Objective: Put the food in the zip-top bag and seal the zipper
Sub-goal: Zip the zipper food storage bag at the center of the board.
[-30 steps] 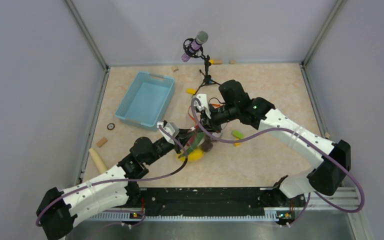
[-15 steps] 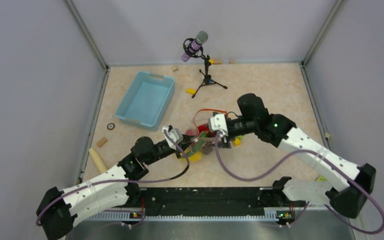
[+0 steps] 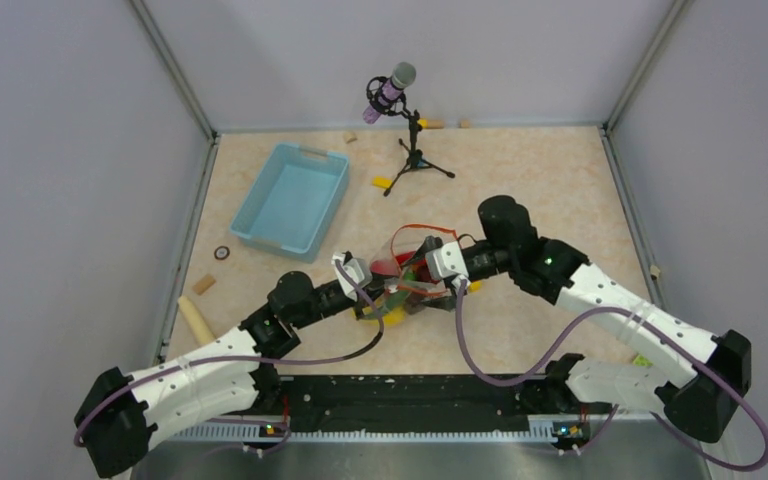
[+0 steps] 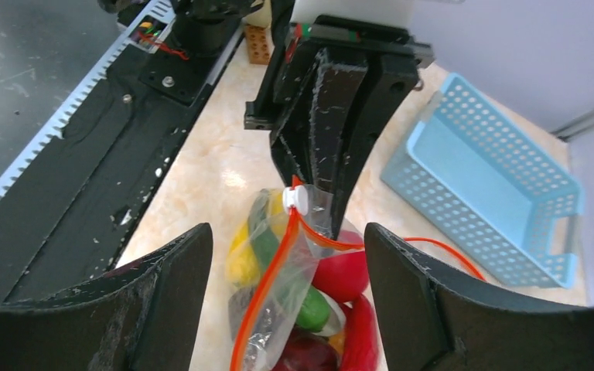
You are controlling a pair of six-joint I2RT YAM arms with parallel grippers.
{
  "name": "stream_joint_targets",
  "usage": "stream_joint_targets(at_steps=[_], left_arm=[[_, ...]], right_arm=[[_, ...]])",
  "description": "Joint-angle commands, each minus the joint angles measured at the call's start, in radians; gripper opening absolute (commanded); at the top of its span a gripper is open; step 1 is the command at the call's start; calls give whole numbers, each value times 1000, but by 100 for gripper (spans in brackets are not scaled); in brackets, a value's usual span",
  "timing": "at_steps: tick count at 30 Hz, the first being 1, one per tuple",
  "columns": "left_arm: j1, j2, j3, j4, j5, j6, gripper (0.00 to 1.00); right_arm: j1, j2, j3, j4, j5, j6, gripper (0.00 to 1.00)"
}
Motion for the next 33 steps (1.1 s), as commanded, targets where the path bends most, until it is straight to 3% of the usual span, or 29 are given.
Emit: stream_joint_targets(at_steps=[1,11,15,19,30,33], left_arm=[[-1,-6,41,29,1,-9,0],[-1,-14,57,22,3,-53,0],[-1,-15,57,21,6,-56,0],[-1,-15,58,20,10,-61,0],[-1,-9,66,11,40,-77,0],[-1,-9,66,9,54,-77,0]], right_arm=[[17,45,72,-25,-99,-30,70],[74,78,68,-7,-24,-43,64],[76,90,67,7,-21,-35,60],[76,97,59,40,-10,-20,48],[84,117,48,115,12,40,40],[92,122,51,118,41,43,34]])
